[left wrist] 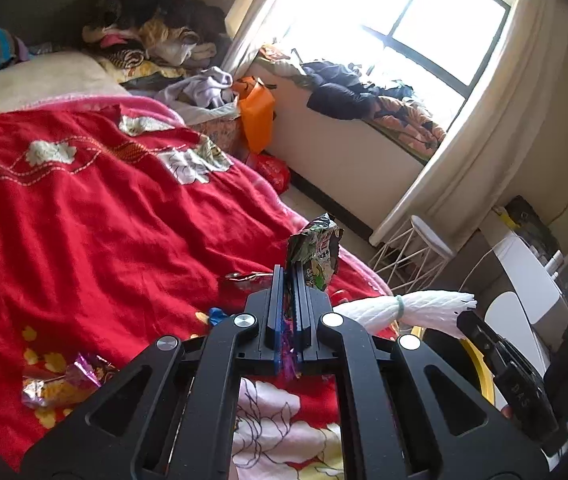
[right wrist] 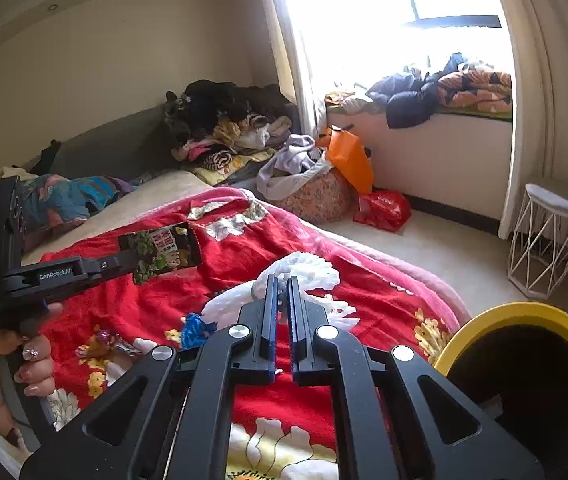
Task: Collect trash
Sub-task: 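Carry the green snack packet in the left tool while the right tool carries the foam net over the bin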
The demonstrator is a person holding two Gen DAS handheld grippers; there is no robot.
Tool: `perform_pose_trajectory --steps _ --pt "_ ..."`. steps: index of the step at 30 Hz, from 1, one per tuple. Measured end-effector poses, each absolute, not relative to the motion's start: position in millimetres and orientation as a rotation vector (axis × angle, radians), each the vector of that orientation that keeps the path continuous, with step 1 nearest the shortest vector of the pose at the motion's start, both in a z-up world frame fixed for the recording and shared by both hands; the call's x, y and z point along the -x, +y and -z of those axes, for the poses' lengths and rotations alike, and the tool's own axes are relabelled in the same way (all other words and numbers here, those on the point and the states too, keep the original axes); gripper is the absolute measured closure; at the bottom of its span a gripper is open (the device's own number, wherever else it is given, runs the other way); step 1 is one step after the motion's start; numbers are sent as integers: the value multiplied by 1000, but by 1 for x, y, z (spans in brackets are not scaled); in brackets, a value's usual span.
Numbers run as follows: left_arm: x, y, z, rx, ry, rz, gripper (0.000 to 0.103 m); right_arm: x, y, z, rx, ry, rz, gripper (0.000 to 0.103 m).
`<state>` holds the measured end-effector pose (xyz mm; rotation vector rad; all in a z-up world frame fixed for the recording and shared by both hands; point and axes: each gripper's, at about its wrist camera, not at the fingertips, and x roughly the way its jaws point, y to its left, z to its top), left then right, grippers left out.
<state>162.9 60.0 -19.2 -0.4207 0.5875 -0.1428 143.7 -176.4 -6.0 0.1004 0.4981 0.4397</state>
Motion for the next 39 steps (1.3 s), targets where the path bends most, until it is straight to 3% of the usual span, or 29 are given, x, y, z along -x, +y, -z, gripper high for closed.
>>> perform_pose_trajectory --steps 39 --pt "-125 -18 -13 290 559 312 101 -84 -269 -16 -135 446 -217 98"
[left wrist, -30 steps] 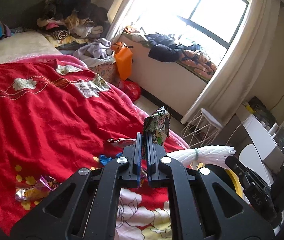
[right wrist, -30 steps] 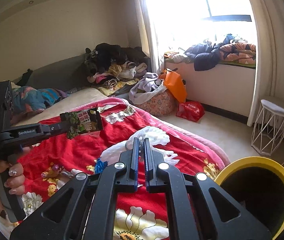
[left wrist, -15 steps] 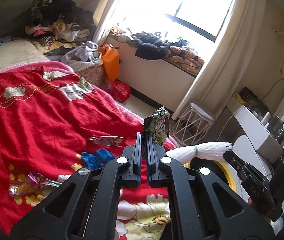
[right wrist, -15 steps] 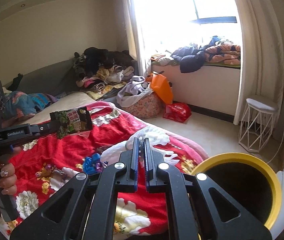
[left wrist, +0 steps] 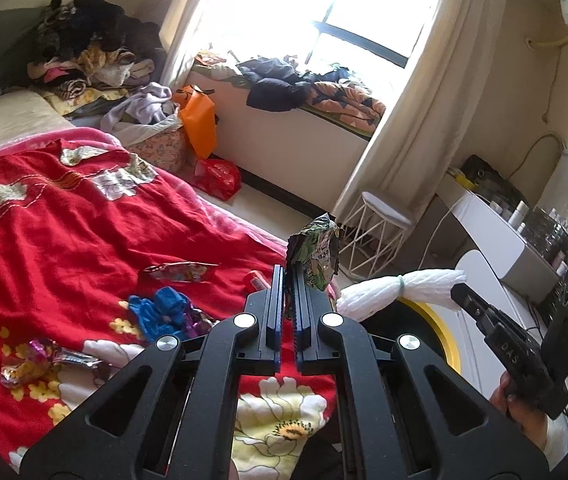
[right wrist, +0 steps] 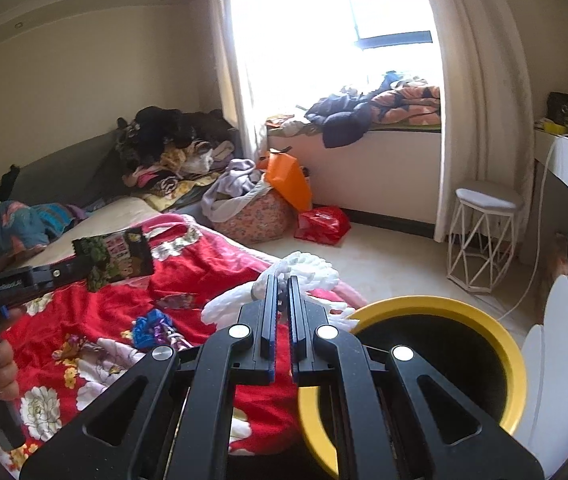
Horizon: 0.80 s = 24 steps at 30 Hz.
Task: Collect trash
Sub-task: 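Carry the green snack packet in the left tool while the right tool carries the foam net over the bin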
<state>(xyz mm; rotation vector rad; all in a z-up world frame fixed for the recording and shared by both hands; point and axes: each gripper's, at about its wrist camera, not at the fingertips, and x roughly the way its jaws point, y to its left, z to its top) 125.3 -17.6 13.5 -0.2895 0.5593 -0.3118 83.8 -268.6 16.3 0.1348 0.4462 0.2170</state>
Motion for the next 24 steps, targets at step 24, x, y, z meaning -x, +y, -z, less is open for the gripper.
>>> perform_pose_trajectory --steps 24 --pt "-123 -85 -5 190 590 437 101 -85 -328 -2 -178 461 -17 98"
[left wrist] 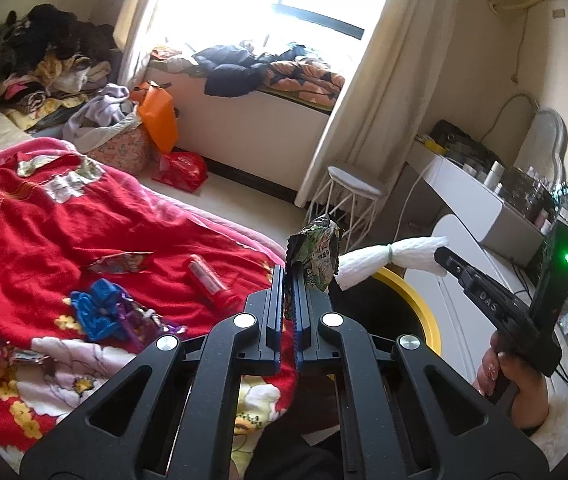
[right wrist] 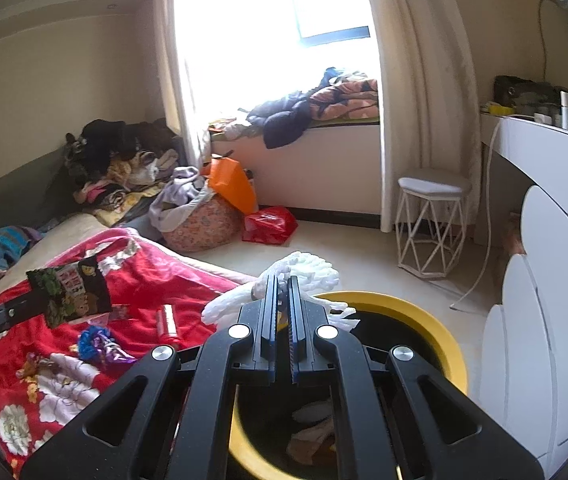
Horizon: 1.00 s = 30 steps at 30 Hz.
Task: Collect trash
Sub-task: 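Carry the green snack packet in the left tool while the right tool carries the foam net over the bin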
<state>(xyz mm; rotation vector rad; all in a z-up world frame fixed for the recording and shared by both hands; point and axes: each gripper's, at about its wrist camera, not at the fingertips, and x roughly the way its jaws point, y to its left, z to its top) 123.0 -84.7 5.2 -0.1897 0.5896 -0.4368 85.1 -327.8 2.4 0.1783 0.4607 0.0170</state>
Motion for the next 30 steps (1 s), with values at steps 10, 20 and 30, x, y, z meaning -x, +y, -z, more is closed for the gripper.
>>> perform_pose_trajectory --steps 10,20,30 --pt "-125 -121 7 133 617 490 101 -84 -353 10 -199 477 71 98" --pt "-131 -152 26 88 664 527 101 -86 -370 25 -196 495 132 98" --pt "-136 -179 45 51 710 555 101 -92 -378 39 -181 525 159 98"
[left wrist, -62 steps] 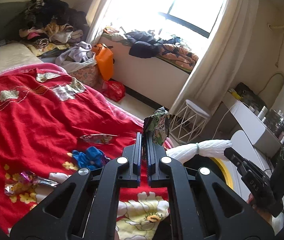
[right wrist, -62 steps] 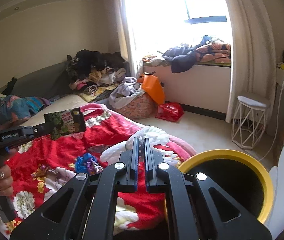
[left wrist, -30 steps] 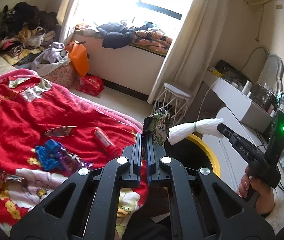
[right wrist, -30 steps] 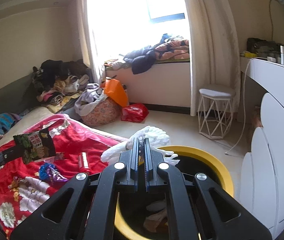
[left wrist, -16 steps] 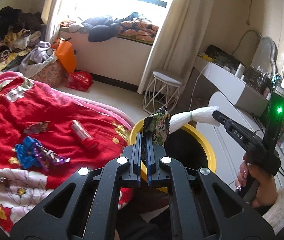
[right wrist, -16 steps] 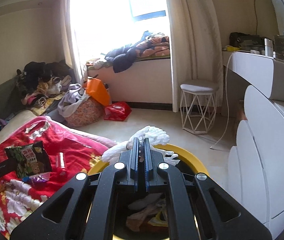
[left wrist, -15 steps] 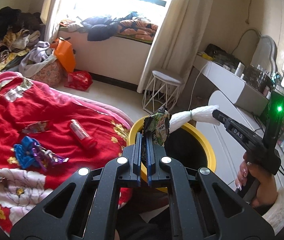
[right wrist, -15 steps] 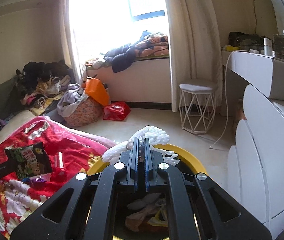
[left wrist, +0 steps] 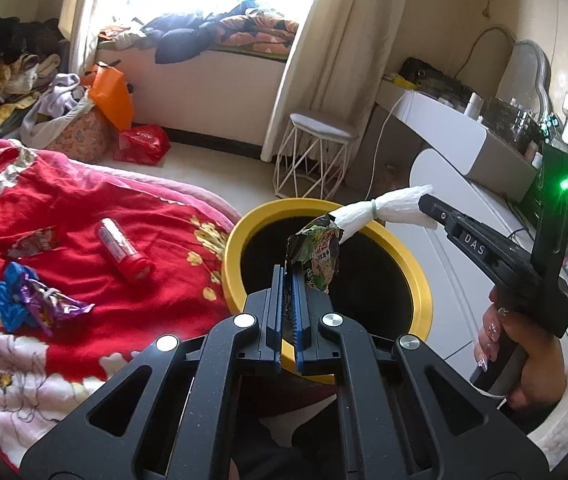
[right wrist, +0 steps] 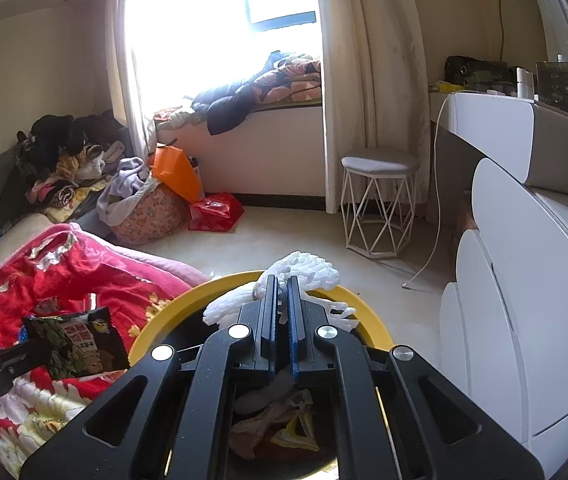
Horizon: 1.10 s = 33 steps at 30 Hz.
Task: Collect trash
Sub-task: 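Carry the green snack packet in the left tool while the right tool carries the foam net over the bin, then open the left tool over the bin while the right tool opens, dropping the foam net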
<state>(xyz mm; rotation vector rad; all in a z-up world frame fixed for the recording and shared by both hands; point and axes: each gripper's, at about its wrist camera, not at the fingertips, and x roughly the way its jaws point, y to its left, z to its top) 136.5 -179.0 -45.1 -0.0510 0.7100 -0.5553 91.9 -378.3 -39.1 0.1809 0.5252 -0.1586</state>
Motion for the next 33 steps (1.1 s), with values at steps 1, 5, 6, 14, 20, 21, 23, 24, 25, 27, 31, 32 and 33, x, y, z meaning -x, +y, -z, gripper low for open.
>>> perform_pose_trajectory --steps 1,5,6,14,20,21,23,24,25,27,31,32,33 --pt "-137 -182 46 49 713 557 101 -92 -379 40 -179 527 161 98" --pt "-139 -192 54 36 729 571 101 -92 -382 46 -179 538 171 98" --pt "-140 -195 56 31 734 574 101 -93 -383 47 -179 541 173 98" --pt "-147 -213 70 9 773 591 101 -98 -390 59 -189 569 184 98" --pt "-153 -223 79 4 802 594 101 -102 -394 66 -199 589 178 98" --pt "-154 -224 81 1 805 595 101 -102 -395 67 -202 592 178 98" --pt "-156 -226 83 0 809 599 101 -102 -397 68 -209 595 176 98" --pt "-156 -227 84 -2 810 598 101 -102 -398 68 -213 594 176 98" --pt "-157 -227 85 -3 811 598 101 -102 -399 69 -216 595 175 98" --pt "-159 -228 87 -1 815 600 101 -102 -400 70 -226 595 172 98" --pt "-162 -227 89 6 816 597 82 -104 -402 74 -233 609 163 83" --pt "-163 -226 90 12 821 588 66 -104 -403 75 -236 613 161 78" --pt "-164 -224 90 16 819 567 37 -104 -405 75 -239 613 163 70"
